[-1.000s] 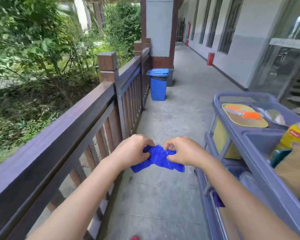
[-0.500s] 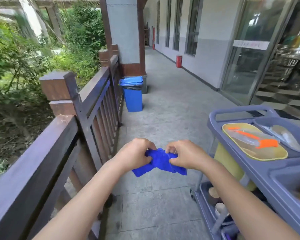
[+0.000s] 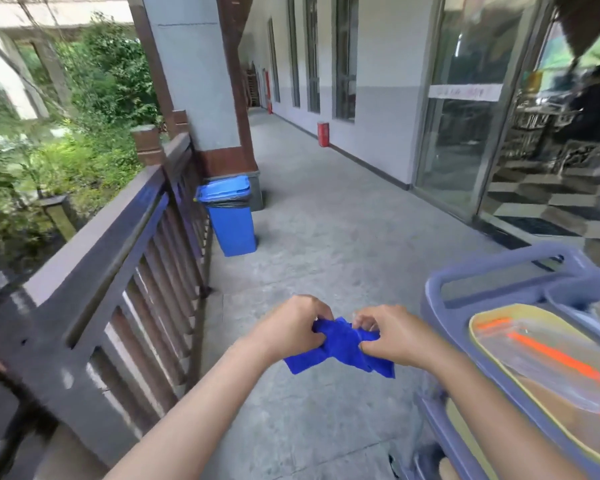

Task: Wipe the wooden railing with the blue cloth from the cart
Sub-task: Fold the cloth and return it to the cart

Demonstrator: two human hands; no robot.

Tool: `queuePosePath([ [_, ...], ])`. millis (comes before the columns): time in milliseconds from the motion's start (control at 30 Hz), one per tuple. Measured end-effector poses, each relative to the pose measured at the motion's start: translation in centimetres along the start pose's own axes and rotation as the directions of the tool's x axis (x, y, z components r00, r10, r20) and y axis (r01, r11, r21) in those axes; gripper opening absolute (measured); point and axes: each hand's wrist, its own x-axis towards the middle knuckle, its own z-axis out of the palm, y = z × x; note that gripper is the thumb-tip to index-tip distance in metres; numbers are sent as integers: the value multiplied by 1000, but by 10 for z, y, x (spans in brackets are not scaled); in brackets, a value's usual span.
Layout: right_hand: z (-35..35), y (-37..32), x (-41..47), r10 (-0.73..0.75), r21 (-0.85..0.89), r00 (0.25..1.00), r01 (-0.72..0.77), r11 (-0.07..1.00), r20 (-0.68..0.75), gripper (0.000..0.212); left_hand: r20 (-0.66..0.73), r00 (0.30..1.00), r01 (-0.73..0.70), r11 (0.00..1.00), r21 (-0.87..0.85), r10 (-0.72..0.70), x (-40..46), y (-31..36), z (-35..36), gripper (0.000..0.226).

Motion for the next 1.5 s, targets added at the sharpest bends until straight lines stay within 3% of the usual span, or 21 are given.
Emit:
queuePosePath([
  [300, -82, 90, 86, 180, -28, 972, -186, 982, -149, 24, 68, 964, -258, 966, -12, 258, 195, 28, -7, 26],
  [500, -124, 148, 87, 375, 5, 877, -391, 920, -300, 21, 151, 850, -497, 863, -88, 505, 296, 75, 8, 26],
  [767, -145, 191, 51, 661, 147, 601, -680, 719, -449, 23, 186, 566, -763, 596, -252, 803, 375, 156, 53, 29],
  [1033, -124, 180, -40, 802, 379, 117, -835, 399, -586, 26, 179, 175, -859, 239, -452, 968, 361, 260, 102, 30],
  [1233, -95, 146, -116, 814, 474, -150, -865, 168, -562, 30, 155, -145, -847, -41, -531, 977, 294, 319, 125, 24],
  [1333, -83, 132, -147, 814, 509, -230, -856, 92, -533, 28, 154, -234, -813, -107, -573, 960, 264, 341, 134, 24],
  [1500, -69, 120, -191, 817, 521, -281, -853, 27, -503, 27, 146, -329, -783, -182, -595, 933, 220, 369, 148, 25],
])
